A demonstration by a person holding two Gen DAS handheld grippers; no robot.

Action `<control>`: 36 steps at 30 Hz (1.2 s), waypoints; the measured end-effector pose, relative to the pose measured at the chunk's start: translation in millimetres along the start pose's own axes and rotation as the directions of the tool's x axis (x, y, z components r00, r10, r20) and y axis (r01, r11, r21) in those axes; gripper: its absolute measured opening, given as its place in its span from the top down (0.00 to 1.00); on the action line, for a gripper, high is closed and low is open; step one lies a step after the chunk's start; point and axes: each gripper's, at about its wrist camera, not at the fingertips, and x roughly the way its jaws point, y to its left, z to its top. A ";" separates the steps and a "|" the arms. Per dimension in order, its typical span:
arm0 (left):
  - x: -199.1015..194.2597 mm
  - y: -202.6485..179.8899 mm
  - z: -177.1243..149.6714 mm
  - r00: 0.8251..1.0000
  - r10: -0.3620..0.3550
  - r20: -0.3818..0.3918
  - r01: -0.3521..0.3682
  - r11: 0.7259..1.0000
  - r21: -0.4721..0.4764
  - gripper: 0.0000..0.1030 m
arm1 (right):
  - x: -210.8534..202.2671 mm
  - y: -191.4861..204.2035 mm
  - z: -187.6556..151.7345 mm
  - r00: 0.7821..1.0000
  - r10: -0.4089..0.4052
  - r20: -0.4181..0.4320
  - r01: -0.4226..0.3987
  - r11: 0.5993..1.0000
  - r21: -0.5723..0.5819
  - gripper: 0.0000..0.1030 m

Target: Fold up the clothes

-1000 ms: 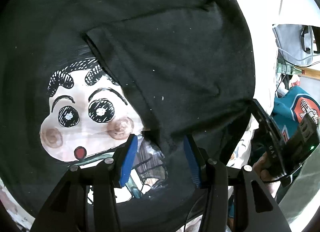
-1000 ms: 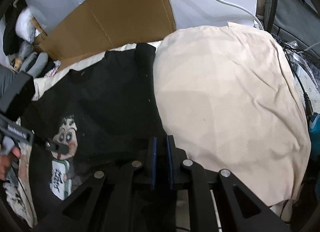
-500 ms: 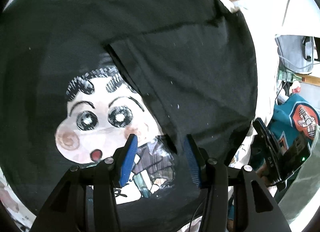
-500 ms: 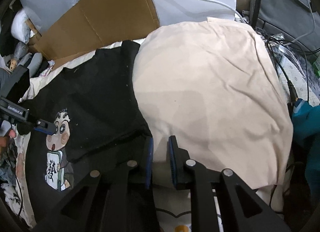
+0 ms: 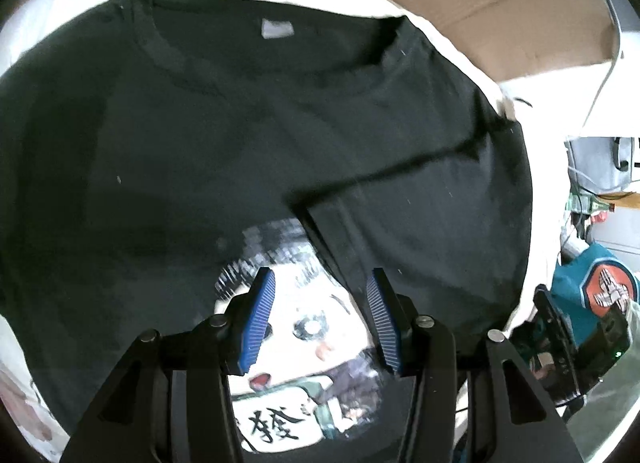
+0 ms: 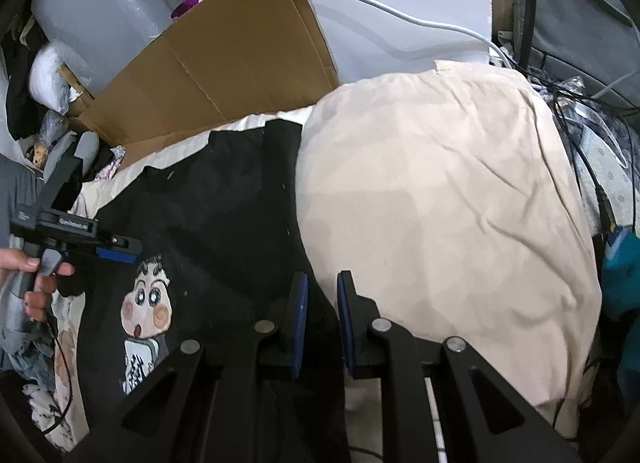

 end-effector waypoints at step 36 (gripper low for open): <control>75.5 -200.5 114.1 0.977 -0.203 -0.072 0.191 0.662 0.725 0.53 | -8.1 -21.2 -9.9 1.000 -0.003 -0.029 0.006 0.995 0.103 0.78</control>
